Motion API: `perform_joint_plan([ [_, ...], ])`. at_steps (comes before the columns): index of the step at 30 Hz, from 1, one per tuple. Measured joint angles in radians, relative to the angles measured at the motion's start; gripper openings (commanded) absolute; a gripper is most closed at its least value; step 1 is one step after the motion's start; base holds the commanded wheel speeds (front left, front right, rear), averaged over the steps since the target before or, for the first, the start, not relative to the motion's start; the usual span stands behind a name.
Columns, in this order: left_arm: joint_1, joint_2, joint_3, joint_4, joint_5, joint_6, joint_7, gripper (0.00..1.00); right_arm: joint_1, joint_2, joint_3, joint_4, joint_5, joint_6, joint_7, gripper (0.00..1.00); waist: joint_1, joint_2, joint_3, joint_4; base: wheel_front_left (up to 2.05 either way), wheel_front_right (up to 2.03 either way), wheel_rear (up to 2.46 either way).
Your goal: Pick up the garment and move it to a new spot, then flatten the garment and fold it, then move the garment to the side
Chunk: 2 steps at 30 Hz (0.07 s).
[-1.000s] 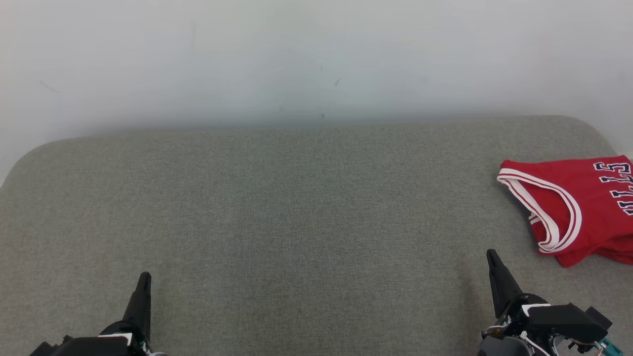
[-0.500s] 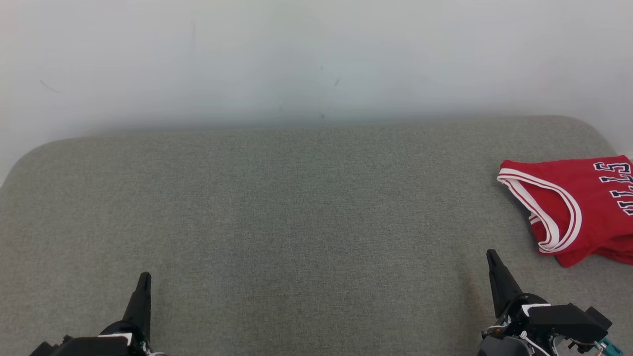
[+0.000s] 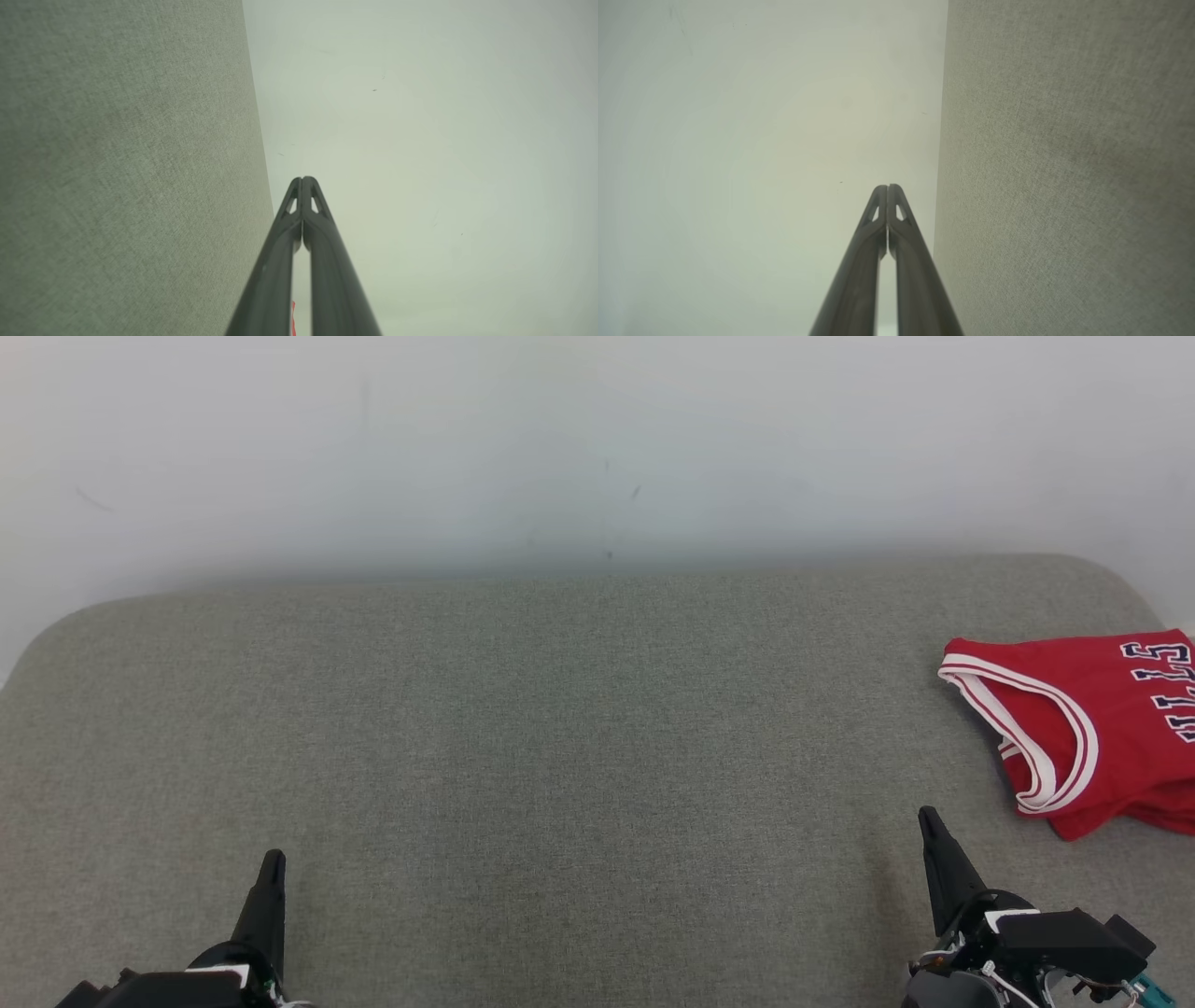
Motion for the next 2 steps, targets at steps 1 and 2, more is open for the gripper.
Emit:
perform_joint_plan([
  [1,0.0,0.0,0.0,0.0,0.0,0.0,0.0,0.0,0.0,0.0,0.0,0.0,0.0,0.0,0.0,0.0,0.0,0.0,0.0,0.0,0.0,0.0,0.0],
  [2,0.0,0.0,-0.001,0.0,0.0,0.0,0.0,0.0,0.0,0.0,0.0,0.0,0.0,0.0,0.0,0.0,0.0,0.0,0.0,0.0,0.0,0.0,0.0],
])
